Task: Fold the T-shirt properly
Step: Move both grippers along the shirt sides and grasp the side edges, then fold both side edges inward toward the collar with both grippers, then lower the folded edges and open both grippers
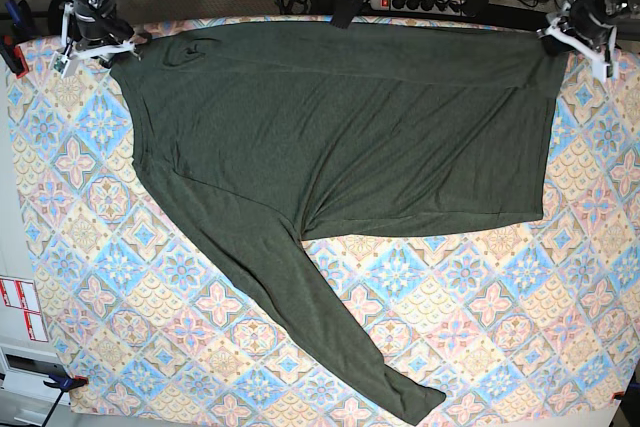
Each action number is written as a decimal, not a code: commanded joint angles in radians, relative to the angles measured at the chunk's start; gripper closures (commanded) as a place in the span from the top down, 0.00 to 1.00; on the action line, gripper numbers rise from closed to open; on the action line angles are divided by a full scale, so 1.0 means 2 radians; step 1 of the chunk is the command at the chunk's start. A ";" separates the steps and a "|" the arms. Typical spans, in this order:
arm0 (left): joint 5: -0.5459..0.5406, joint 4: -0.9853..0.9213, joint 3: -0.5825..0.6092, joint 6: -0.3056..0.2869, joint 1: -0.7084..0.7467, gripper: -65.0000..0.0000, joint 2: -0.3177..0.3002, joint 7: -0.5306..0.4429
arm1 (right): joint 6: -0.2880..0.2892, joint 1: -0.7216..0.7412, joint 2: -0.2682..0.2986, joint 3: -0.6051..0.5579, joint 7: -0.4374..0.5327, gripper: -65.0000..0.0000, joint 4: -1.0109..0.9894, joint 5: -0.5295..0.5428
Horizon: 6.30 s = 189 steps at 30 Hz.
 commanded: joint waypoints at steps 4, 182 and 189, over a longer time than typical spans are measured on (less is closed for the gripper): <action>0.000 0.062 -0.003 -0.006 0.019 0.34 -0.020 0.019 | 0.000 0.008 0.004 0.004 0.009 0.28 0.011 0.002; 0.245 0.186 0.021 0.027 -0.065 0.00 0.065 -0.055 | 0.071 0.044 0.144 -0.112 -0.074 0.00 0.067 0.004; 0.246 0.169 0.021 0.027 -0.038 0.00 0.062 -0.057 | 0.071 0.031 0.144 -0.115 -0.074 0.00 0.067 0.004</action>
